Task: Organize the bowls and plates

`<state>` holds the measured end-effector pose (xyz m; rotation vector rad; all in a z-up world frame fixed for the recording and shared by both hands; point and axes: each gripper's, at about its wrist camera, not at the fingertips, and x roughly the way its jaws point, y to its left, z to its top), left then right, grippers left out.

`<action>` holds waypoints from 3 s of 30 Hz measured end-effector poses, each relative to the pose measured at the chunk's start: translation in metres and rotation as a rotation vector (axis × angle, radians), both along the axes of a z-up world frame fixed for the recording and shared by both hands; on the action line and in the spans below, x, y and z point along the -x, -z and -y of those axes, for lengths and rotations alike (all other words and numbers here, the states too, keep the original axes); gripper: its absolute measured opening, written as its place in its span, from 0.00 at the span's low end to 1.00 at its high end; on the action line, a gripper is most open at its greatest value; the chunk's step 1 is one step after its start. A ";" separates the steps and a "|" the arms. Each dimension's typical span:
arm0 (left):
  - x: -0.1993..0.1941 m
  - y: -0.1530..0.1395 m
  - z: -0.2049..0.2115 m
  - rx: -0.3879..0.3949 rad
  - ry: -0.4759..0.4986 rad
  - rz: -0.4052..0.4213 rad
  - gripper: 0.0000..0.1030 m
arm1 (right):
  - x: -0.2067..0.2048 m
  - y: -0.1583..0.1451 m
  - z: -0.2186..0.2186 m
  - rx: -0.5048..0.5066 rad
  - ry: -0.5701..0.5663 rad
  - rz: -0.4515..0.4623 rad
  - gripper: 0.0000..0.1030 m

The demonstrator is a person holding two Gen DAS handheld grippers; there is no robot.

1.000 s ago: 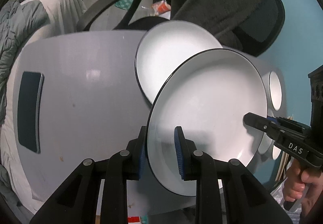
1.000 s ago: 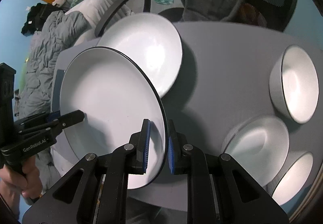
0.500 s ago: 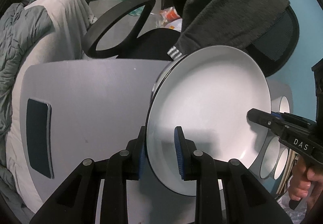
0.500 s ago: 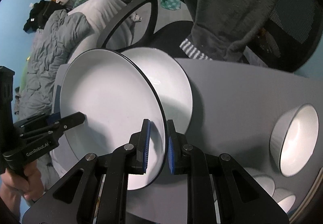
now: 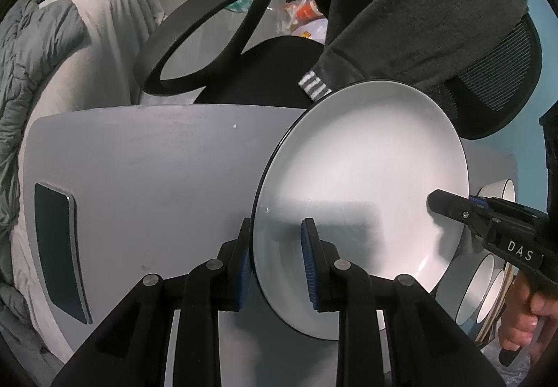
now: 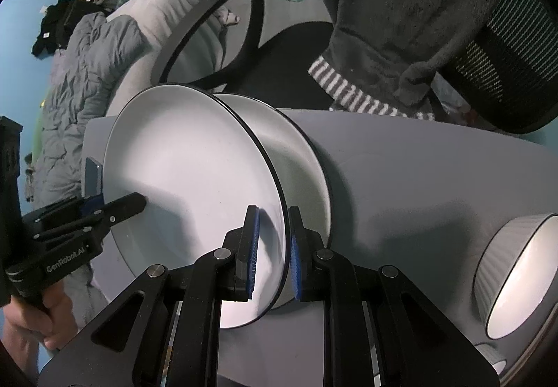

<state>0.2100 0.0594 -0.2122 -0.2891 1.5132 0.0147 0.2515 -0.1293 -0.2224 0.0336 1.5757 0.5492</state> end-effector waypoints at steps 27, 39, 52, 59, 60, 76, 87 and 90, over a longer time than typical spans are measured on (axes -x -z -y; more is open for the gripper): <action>-0.004 0.006 0.011 -0.024 0.061 -0.003 0.32 | -0.017 0.012 0.002 0.023 -0.001 -0.091 0.24; 0.009 -0.020 0.013 -0.032 0.055 0.074 0.39 | -0.012 0.007 -0.003 0.084 0.023 -0.118 0.35; 0.041 -0.057 0.007 -0.025 0.013 0.160 0.45 | 0.009 -0.015 -0.008 0.162 0.039 0.010 0.48; 0.064 -0.091 0.010 -0.034 0.001 0.237 0.45 | 0.034 -0.045 -0.003 0.183 0.049 0.129 0.48; 0.068 -0.096 0.012 -0.036 0.004 0.251 0.45 | 0.040 -0.052 -0.002 0.185 0.045 0.151 0.48; 0.121 -0.149 0.041 -0.018 0.073 0.362 0.50 | 0.110 -0.125 0.044 0.166 0.134 0.333 0.53; 0.146 -0.160 0.072 -0.005 0.128 0.375 0.62 | 0.161 -0.146 0.095 0.177 0.250 0.385 0.59; 0.152 -0.156 0.084 0.007 0.156 0.356 0.62 | 0.172 -0.147 0.112 0.187 0.289 0.379 0.59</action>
